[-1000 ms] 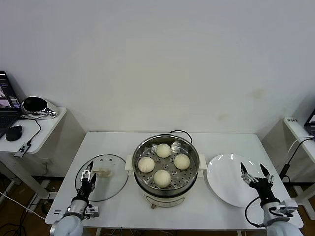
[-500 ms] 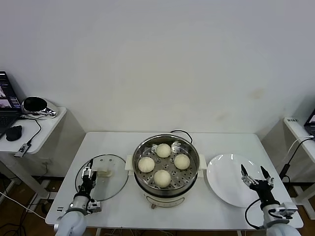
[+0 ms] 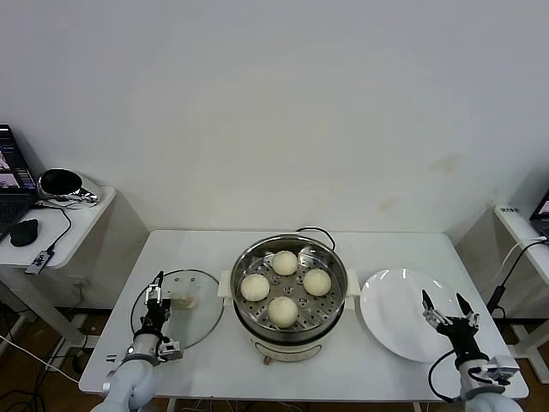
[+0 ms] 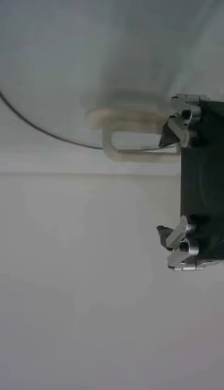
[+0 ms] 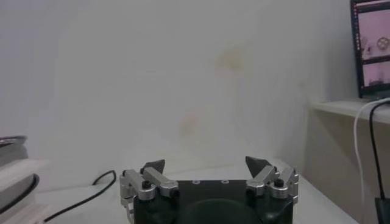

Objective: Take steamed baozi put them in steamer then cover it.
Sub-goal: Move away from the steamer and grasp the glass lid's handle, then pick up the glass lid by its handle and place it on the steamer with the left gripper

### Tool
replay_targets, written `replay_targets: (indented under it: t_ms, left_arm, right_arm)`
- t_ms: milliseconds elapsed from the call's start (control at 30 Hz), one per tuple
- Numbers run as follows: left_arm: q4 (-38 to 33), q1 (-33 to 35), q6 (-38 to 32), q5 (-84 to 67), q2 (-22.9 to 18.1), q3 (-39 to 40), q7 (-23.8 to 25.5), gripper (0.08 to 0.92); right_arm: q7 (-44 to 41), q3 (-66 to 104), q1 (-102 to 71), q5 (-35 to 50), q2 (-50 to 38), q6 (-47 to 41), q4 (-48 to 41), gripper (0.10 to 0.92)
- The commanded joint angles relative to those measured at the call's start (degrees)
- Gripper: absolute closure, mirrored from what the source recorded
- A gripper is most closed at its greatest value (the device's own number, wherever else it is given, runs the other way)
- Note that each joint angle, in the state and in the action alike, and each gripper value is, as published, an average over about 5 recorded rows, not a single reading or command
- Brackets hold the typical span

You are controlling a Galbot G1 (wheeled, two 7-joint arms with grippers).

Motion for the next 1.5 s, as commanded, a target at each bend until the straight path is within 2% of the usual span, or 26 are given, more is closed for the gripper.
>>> replay_targets:
  t_ms: [33, 367, 467, 1133, 1233, 1300, 1500]
  left_arm:
    - [2.67, -1.66, 0.57, -0.62, -0.94, 0.27, -0.48, 0.177]
    - [5.79, -2.71, 0.17, -2.35, -1.75, -0.15, -1.77, 0.177]
    - [5.72, -2.69, -0.2, -2.25, -1.79, -0.27, -1.64, 0.211]
    - [3.34, -1.82, -1.34, -1.06, -0.24, -0.21, 0.74, 0.783]
    - [-0.26, -0.14, 1.65, -0.49, -0.37, -0.99, 3.17, 0.845]
    - [-4.46, 1.55, 5.11, -0.34, -0.89, -1.9, 5.17, 0.857]
    - [-20.77, 6.76, 22.11, 1.04, -4.81, -3.66, 8.84, 0.858]
  right_arm:
    - [-0.09, 0.0, -0.04, -0.15, 0.01, 0.11, -0.21, 0.203]
    - [-0.25, -0.08, -0.27, -0.15, 0.1, 0.43, -0.32, 0.203]
    - [-0.23, -0.06, -0.22, -0.07, 0.21, 0.49, -0.24, 0.203]
    - [-0.15, 0.84, -1.08, 0.04, 0.9, 0.34, 2.77, 0.203]
    - [-0.11, 1.12, -1.52, 0.4, 0.76, 0.16, 3.83, 0.203]
    - [-0.04, 1.47, -1.62, 0.53, 0.83, -0.01, 4.9, 0.203]
    - [1.16, 1.22, -1.34, 0.28, 1.8, -2.06, 8.69, 0.203]
